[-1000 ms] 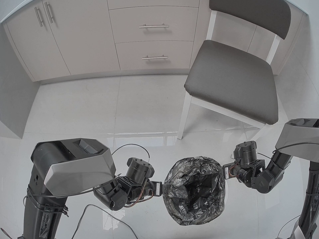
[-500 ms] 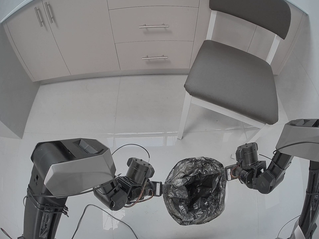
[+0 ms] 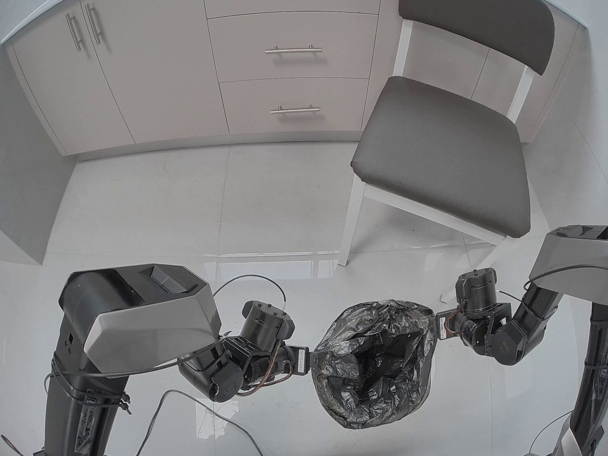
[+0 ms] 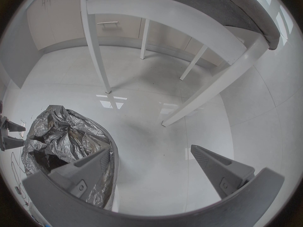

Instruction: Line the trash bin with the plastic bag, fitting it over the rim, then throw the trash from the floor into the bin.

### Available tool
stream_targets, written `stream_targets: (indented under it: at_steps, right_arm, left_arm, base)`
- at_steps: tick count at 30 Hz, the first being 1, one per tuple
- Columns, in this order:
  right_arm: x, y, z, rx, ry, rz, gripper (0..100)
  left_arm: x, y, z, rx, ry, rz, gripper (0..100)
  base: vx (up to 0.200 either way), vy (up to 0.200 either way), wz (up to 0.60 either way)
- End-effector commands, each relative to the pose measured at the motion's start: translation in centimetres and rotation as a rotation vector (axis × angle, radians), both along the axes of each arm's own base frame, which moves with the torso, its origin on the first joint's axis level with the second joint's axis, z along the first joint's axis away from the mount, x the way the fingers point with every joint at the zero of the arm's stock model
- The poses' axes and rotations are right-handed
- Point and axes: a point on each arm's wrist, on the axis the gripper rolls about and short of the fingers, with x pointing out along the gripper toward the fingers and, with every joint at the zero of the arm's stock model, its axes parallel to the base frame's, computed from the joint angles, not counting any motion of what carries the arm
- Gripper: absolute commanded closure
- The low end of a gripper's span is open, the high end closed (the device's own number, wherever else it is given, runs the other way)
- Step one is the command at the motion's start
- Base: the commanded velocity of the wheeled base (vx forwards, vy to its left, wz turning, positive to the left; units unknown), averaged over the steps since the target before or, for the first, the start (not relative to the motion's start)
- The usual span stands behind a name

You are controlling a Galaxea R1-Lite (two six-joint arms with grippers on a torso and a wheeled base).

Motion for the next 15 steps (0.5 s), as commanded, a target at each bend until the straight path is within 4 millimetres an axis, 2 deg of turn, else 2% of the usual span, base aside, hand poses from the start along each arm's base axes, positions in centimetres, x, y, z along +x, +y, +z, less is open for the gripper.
stream_targets:
  at_steps: [1, 9, 15]
  right_arm:
    - [0.3, -0.6, -0.2, 0.0, 0.002, -0.019, 0]
    - [0.9, -1.8, -1.3, -0.002, 0.028, -0.055, 0]
    - [1.7, -1.9, -2.0, 0.004, 0.03, -0.063, 0]
  left_arm:
    - [0.0, 0.0, 0.0, 0.001, 0.0, -0.001, 0]
    - [0.0, 0.0, -0.1, 0.003, 0.001, -0.002, 0]
    - [0.0, 0.0, -0.1, 0.003, 0.001, -0.002, 0]
  base:
    - [0.0, 0.0, 0.0]
    - [0.0, 0.0, 0.0]
    - [0.0, 0.0, 0.0]
